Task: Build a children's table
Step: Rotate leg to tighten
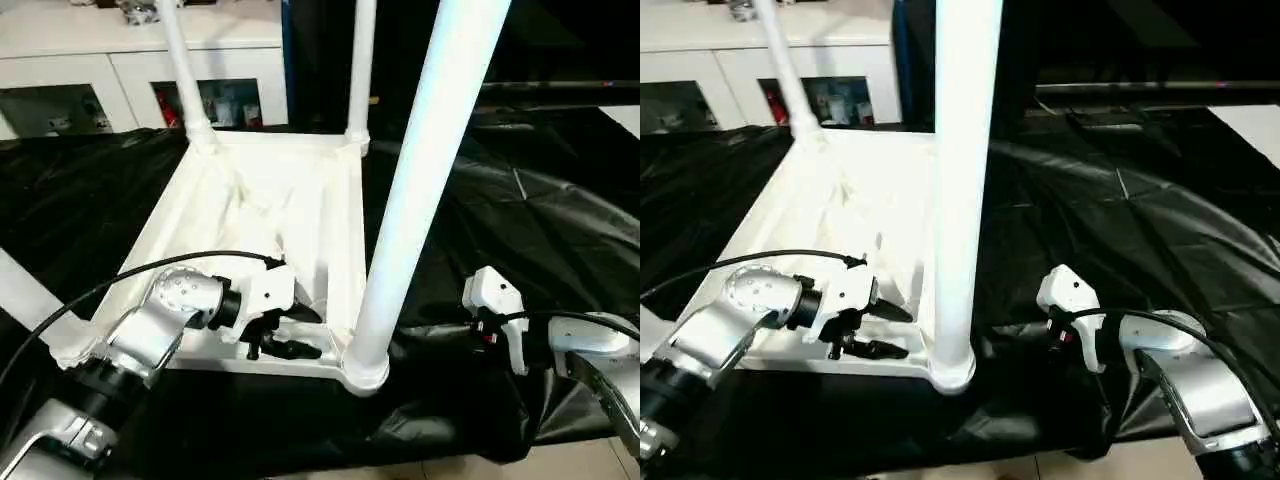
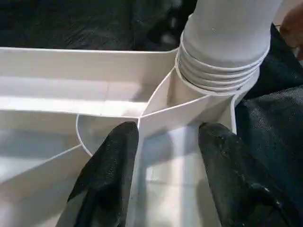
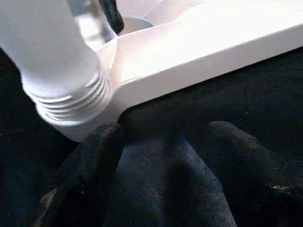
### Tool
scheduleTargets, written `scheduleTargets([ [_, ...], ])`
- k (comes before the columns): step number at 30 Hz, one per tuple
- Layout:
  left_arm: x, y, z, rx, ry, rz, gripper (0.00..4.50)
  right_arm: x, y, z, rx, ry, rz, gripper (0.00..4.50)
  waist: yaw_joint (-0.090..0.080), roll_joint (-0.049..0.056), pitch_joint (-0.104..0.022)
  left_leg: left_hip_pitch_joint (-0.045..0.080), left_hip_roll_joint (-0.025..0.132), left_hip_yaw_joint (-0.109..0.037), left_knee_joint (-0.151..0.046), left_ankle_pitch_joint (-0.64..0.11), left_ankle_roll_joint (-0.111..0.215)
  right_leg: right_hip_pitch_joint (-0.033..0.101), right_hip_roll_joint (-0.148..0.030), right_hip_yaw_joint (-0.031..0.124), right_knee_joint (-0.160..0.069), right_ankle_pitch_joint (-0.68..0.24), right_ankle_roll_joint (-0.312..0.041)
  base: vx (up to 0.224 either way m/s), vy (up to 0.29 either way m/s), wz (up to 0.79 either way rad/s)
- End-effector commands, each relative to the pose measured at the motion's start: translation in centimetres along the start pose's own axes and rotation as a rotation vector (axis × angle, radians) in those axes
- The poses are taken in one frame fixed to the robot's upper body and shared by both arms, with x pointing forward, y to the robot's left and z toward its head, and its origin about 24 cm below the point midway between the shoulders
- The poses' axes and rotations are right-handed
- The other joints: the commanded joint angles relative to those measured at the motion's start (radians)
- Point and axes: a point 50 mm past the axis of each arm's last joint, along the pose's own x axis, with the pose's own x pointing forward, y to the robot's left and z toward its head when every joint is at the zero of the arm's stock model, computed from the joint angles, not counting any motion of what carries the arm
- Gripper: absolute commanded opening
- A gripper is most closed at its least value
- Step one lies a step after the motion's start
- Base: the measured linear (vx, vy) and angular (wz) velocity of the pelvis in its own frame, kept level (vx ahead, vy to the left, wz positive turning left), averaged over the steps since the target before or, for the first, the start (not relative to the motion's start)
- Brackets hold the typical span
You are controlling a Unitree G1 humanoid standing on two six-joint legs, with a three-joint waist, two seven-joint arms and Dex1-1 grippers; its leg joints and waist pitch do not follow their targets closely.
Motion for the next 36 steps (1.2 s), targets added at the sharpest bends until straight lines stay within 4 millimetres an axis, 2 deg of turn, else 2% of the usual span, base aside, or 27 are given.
scheduleTargets([
  [1,-0.3,-0.2,0.1,0.032,0.018,0.020,2.03,0.2,0.1,0.5,-0.029,-0.007,-0.013,3.16,0.003,-0.016,-0.057,0.008,0.034,-0.011,-0.064,-0.213,0.036,0.037,-0.069,0.043,-0.090,-0.279,-0.178,0.000,0.000,0.00],
  [3,-0.9,0.2,0.7,0.036,-0.021,0.062,2.03,0.2,0.0,0.4,-0.032,-0.004,-0.025,3.16,0.003,-0.015,-0.059,0.007,0.034,-0.011,-0.063,-0.205,0.035,0.039,-0.069,0.042,-0.087,-0.260,-0.182,0.000,0.000,0.00],
  [4,-1.2,0.4,0.9,0.023,-0.042,0.069,2.25,0.2,0.0,0.3,-0.032,-0.003,-0.029,3.16,0.003,-0.020,-0.059,0.006,0.033,-0.011,-0.063,-0.199,0.037,0.039,-0.069,0.042,-0.086,-0.255,-0.183,0.000,0.000,0.00],
  [5,-1.4,0.4,0.9,0.029,-0.043,0.075,2.33,0.2,0.0,0.3,-0.036,-0.001,-0.031,3.16,0.005,-0.014,-0.058,0.006,0.033,-0.011,-0.063,-0.201,0.037,0.038,-0.070,0.042,-0.086,-0.259,-0.185,0.000,0.000,0.00],
  [6,-1.5,0.4,0.9,0.035,-0.040,0.076,2.33,0.2,0.0,0.3,-0.039,0.000,-0.031,3.16,0.003,-0.016,-0.058,0.007,0.032,-0.010,-0.063,-0.208,0.036,0.038,-0.069,0.041,-0.087,-0.267,-0.185,0.000,0.000,0.00],
  [9,-2.1,0.0,1.1,0.046,-0.047,0.043,2.54,0.2,0.0,0.2,-0.042,-0.004,-0.042,3.16,0.003,-0.015,-0.057,0.007,0.032,-0.012,-0.065,-0.210,0.036,0.038,-0.070,0.041,-0.087,-0.270,-0.180,0.000,0.000,0.00],
  [11,-2.6,-0.6,1.3,0.044,-0.037,0.007,2.78,0.1,0.0,0.2,-0.041,-0.005,-0.046,3.16,0.003,-0.015,-0.058,0.008,0.035,-0.012,-0.065,-0.211,0.034,0.037,-0.069,0.042,-0.084,-0.256,-0.185,0.000,0.000,0.00],
  [13,-2.8,-1.1,1.4,0.037,-0.024,-0.027,2.82,0.1,0.1,0.2,-0.039,-0.007,-0.043,3.16,0.003,-0.012,-0.057,0.009,0.035,-0.011,-0.067,-0.219,0.033,0.036,-0.069,0.042,-0.084,-0.259,-0.192,0.000,0.000,0.00],
  [18,-2.0,-1.8,0.6,0.050,0.034,-0.035,2.90,0.1,1.0,0.2,-0.016,-0.007,0.017,3.16,0.001,-0.012,-0.054,0.011,0.035,-0.012,-0.068,-0.239,0.028,0.036,-0.068,0.043,-0.088,-0.293,-0.174,0.000,0.000,0.00],
  [22,-1.0,-1.5,0.4,0.063,0.047,0.016,2.90,-0.2,2.0,-0.2,0.003,0.028,0.090,3.16,0.008,-0.011,-0.055,0.015,0.037,-0.011,-0.066,-0.244,0.030,0.034,-0.068,0.045,-0.091,-0.280,-0.179,0.000,0.000,0.00],
  [23,-0.9,-1.5,0.4,0.066,0.053,0.012,2.74,-0.3,2.1,-0.3,0.007,0.031,0.099,3.16,0.005,-0.014,-0.056,0.009,0.035,-0.013,-0.067,-0.235,0.031,0.039,-0.068,0.044,-0.088,-0.274,-0.178,0.000,0.000,0.00],
  [26,-0.7,-1.4,0.0,0.057,0.087,0.040,2.55,-0.4,2.0,-0.2,0.000,0.033,0.097,3.16,0.004,-0.013,-0.056,0.009,0.034,-0.013,-0.066,-0.232,0.031,0.038,-0.068,0.043,-0.090,-0.279,-0.173,0.000,0.000,0.00],
  [27,-0.7,-1.3,-0.1,0.045,0.084,0.043,2.48,-0.4,2.0,-0.1,-0.002,0.033,0.095,3.16,0.001,-0.009,-0.057,0.009,0.033,-0.013,-0.065,-0.232,0.029,0.038,-0.069,0.043,-0.091,-0.282,-0.174,0.000,0.000,0.00],
  [28,-0.7,-1.3,-0.1,0.039,0.081,0.039,2.19,-0.5,1.9,-0.1,-0.004,0.034,0.092,3.16,0.001,-0.008,-0.057,0.009,0.033,-0.013,-0.065,-0.237,0.028,0.038,-0.069,0.043,-0.092,-0.287,-0.176,0.000,0.000,0.00],
  [29,-0.6,-1.4,-0.1,0.033,0.083,0.022,2.19,-0.5,1.9,0.0,-0.004,0.034,0.091,3.16,0.001,-0.009,-0.057,0.009,0.033,-0.013,-0.065,-0.238,0.028,0.038,-0.068,0.043,-0.092,-0.289,-0.176,0.000,0.000,0.00],
  [30,-0.6,-1.4,-0.1,0.031,0.083,0.019,2.10,-0.5,1.9,0.0,-0.004,0.034,0.091,3.16,0.001,-0.005,-0.057,0.011,0.033,-0.014,-0.065,-0.240,0.028,0.037,-0.068,0.043,-0.092,-0.291,-0.176,0.000,0.000,0.00],
  [31,-0.6,-1.5,-0.2,0.030,0.086,0.005,2.03,-0.6,1.9,0.0,-0.004,0.037,0.088,3.16,0.001,-0.007,-0.056,0.011,0.033,-0.013,-0.065,-0.244,0.028,0.036,-0.067,0.043,-0.093,-0.295,-0.175,0.000,0.000,0.00],
  [32,-0.6,-1.5,-0.2,0.027,0.087,-0.005,1.90,-0.7,1.9,-0.1,-0.004,0.040,0.086,3.16,0.001,-0.004,-0.057,0.011,0.033,-0.013,-0.065,-0.245,0.027,0.036,-0.067,0.043,-0.094,-0.294,-0.175,0.000,0.000,0.00],
  [35,-0.5,-1.6,-0.2,0.024,0.088,-0.018,1.65,-0.8,1.9,-0.1,-0.005,0.045,0.083,3.16,0.001,-0.003,-0.058,0.011,0.033,-0.014,-0.065,-0.245,0.026,0.037,-0.068,0.043,-0.092,-0.285,-0.179,0.000,0.000,0.00],
  [36,-0.5,-1.6,-0.2,0.025,0.092,-0.021,1.56,-0.8,1.9,-0.1,-0.005,0.046,0.083,3.16,0.001,0.002,-0.058,0.011,0.033,-0.015,-0.065,-0.245,0.026,0.037,-0.068,0.043,-0.091,-0.278,-0.183,0.000,0.000,0.00],
])
